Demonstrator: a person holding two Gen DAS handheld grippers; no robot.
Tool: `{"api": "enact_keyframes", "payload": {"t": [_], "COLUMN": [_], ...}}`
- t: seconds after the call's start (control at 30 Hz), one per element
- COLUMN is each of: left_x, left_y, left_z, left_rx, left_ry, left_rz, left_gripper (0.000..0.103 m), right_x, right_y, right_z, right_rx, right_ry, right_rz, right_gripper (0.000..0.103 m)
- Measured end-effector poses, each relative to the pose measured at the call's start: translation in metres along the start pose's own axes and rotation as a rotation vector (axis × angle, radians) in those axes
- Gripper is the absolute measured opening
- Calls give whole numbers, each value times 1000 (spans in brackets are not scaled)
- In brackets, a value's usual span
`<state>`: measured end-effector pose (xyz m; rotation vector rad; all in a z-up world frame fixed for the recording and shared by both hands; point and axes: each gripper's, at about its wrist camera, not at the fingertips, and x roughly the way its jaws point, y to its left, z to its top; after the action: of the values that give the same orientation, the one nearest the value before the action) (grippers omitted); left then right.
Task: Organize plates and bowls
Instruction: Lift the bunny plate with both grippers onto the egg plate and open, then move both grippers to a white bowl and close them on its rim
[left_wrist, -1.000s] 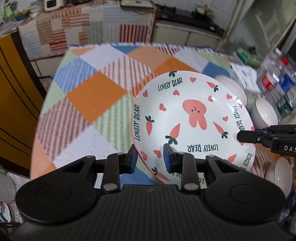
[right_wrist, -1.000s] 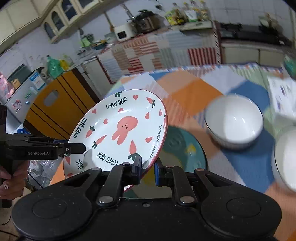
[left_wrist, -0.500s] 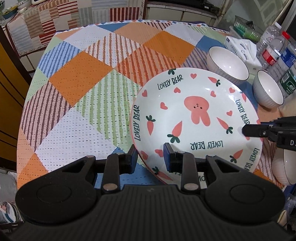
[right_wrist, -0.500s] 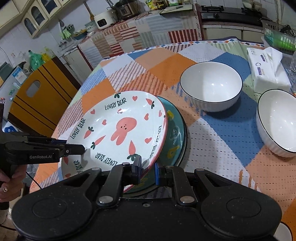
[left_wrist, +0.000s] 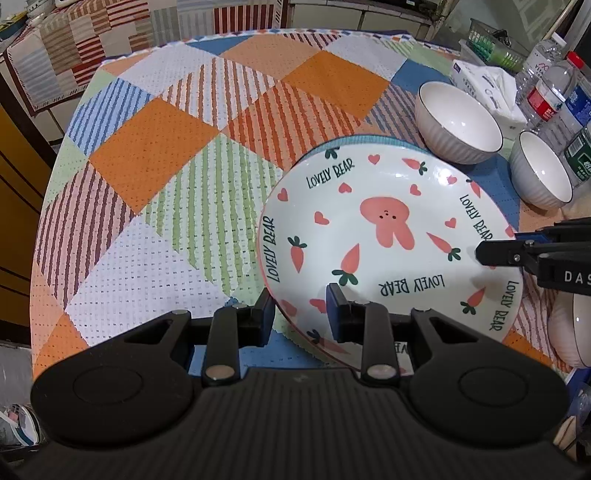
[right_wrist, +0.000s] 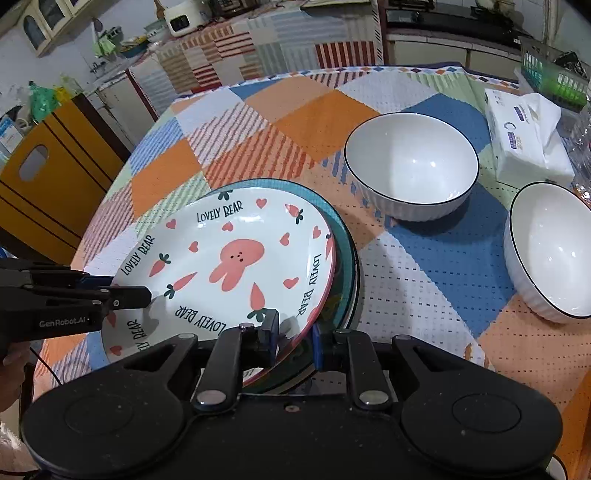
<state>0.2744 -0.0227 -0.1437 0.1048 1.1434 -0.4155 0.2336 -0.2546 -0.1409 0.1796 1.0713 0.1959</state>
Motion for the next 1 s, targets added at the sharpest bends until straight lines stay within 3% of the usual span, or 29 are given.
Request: {"api": "enact_keyframes", "payload": {"t": [0.3,0.57,0.73,0.83,1.0], "left_x": [6,8,-1,-12,-40], "left_y": [-10,-13,-24,-34,-59], "left_z": [-2,-2,-4,-11,-25], "left_rx": [18,-32,-32,-18,14], "left_ry": [43,52,66,72,71], "left_rz": [18,52,101,110,90], "left_gripper": [28,28,28,28,28], "right_x": [12,19,6,-27,-86], "right_y": [37,46,38,30,10], "right_z": [3,-9,-25,-37,-57], "right_rx": [-120,-248,-248,-254,-222], "right_ry": [91,-16,-138,-224,-293], "right_rz": [-236,-331,-303,-272,-196], "right_gripper": [34,37,34,34,35]}}
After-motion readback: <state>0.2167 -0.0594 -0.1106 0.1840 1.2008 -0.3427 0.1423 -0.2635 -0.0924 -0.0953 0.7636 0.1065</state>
